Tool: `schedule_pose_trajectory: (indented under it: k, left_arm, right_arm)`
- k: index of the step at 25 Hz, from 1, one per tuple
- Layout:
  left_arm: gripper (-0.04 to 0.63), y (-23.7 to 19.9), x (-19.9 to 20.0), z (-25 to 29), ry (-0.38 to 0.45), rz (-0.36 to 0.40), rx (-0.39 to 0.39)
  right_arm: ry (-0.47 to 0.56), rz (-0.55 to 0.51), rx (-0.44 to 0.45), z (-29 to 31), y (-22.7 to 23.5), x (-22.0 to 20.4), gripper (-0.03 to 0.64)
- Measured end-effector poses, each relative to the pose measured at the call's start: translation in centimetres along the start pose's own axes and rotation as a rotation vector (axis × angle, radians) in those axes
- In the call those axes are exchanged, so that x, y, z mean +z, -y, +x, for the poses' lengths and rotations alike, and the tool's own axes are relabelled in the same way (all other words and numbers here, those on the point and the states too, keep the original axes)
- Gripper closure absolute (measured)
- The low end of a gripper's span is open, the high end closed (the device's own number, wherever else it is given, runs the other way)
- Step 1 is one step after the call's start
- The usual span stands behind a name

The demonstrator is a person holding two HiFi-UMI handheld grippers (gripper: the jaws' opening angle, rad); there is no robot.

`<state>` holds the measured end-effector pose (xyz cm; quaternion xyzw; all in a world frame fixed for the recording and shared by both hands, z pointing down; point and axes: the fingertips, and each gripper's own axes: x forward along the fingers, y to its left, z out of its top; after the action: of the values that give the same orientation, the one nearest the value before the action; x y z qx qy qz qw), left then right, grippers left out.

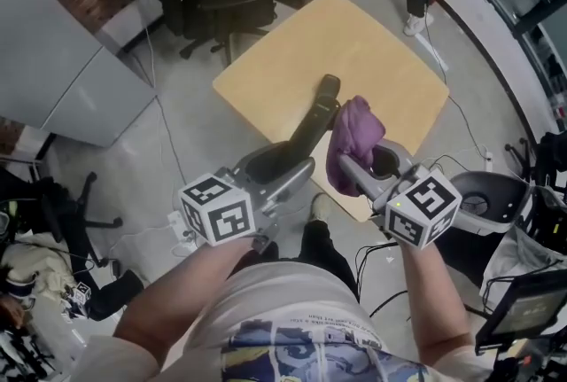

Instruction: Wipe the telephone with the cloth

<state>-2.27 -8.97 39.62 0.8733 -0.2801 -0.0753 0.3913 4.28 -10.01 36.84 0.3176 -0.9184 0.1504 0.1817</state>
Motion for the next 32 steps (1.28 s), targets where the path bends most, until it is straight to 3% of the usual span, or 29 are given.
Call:
schedule_pose_trajectory:
  k: [6,16,21,32]
  left_arm:
    - [0.345,-0.7,0.8,0.8,0.038,-0.114,-0.043]
    - [0.345,-0.8,1.1,0.9,0.070,-0.210,-0.084]
    - [0.345,-0.6,1.6,0.5,0.090,-0.220,-0.098]
    - [0.345,0.9,0.7,-0.1,0.080,-0.217,-0.126]
  right_arm:
    - [-0.011,-0.011,0.075,1.1,-2.0,-0.6,0.500]
    - [-0.043,-0.002,0.182,1.4,-5.3,-2.8,0.501]
    - [-0.071,-0.026,0.225,1.0,-6.6,-3.8,0.500]
    - [-0.043,0.008,0.058,-0.2,-1.7,-2.6,0.500]
